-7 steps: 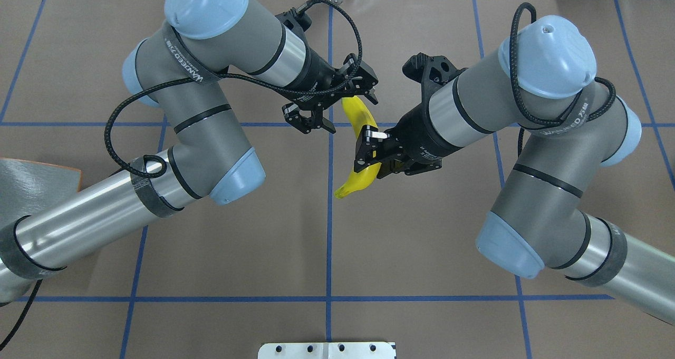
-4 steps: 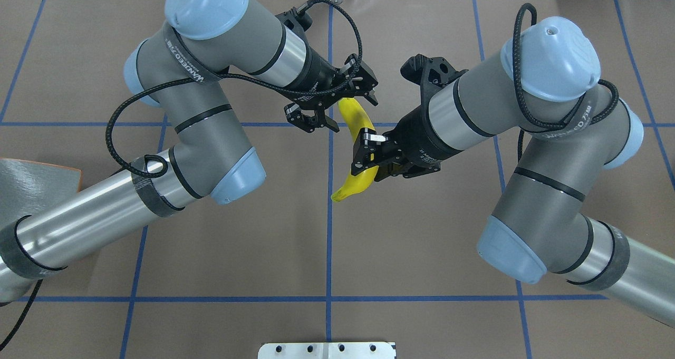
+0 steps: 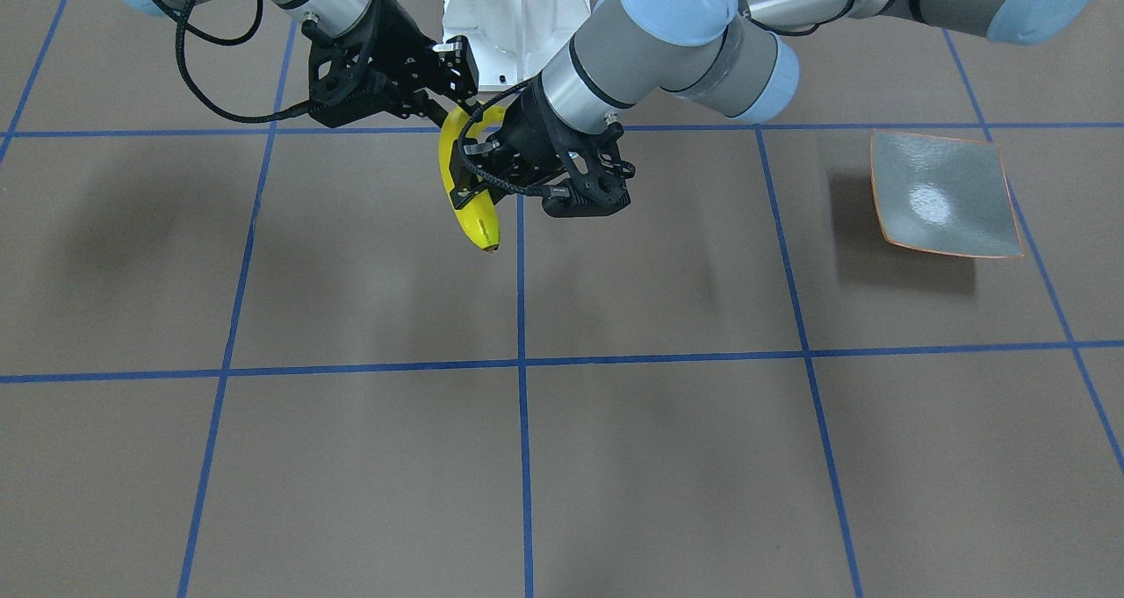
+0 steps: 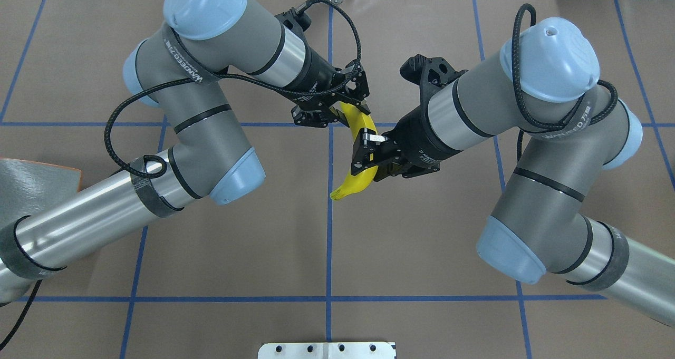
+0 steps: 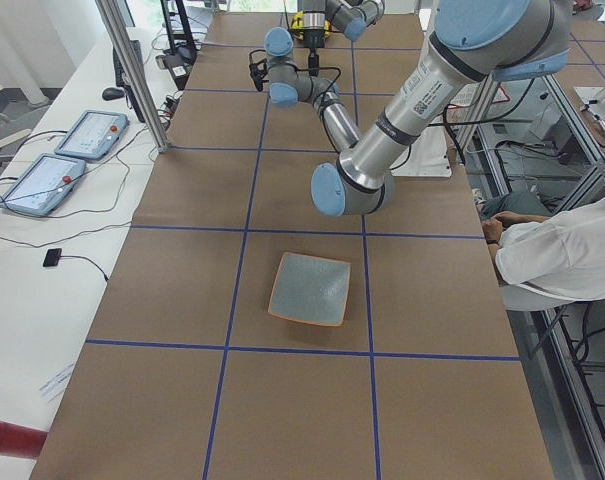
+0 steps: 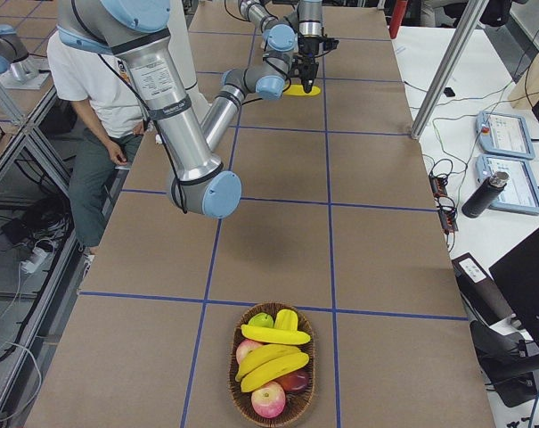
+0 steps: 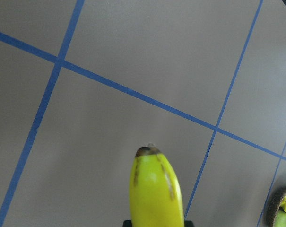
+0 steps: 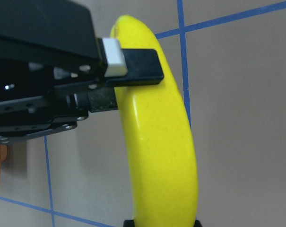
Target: Transfer all bananas from basket to plate
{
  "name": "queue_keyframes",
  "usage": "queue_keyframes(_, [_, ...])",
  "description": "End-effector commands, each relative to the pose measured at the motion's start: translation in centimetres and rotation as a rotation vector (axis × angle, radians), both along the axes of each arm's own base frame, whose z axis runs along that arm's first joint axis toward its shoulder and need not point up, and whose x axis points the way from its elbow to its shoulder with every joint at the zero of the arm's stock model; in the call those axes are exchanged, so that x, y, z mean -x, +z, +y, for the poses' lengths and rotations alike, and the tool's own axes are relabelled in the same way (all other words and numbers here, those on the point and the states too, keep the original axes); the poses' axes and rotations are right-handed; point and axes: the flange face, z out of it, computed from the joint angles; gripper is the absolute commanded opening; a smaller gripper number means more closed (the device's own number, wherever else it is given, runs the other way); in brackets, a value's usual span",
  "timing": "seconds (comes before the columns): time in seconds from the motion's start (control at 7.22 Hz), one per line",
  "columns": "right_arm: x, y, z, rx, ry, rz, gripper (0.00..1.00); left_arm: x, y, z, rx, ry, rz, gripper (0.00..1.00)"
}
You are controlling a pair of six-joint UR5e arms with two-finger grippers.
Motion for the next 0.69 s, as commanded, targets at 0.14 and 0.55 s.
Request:
queue_keyframes(0.14, [0.00, 0.02, -0.06, 0.001, 0.005, 0.000, 0.99, 0.15, 0.15, 0.15, 0.003, 0.000, 0.001, 0.00])
queue_keyframes(0.55, [-0.72, -0.18, -0.33, 0.018, 0.020, -0.006, 1.00, 0.84, 0.90, 0.60, 0.002, 0.000, 0.003, 0.00])
